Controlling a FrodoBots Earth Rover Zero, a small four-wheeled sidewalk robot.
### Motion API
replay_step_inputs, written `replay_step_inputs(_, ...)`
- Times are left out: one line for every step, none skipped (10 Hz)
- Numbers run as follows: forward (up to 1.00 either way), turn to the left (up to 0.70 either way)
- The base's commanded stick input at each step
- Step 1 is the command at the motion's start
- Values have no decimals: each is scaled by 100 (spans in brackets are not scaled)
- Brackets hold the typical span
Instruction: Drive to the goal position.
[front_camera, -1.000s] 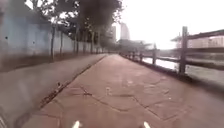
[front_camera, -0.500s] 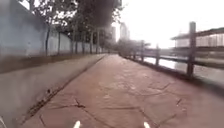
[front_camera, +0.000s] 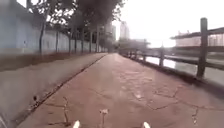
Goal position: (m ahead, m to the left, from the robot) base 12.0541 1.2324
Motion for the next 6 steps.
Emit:
replay_step_inputs(70, 0)
replay_step_inputs(70, 0)
replay_step_inputs(70, 0)
replay_step_inputs(70, 0)
replay_step_inputs(70, 0)
replay_step_inputs(70, 0)
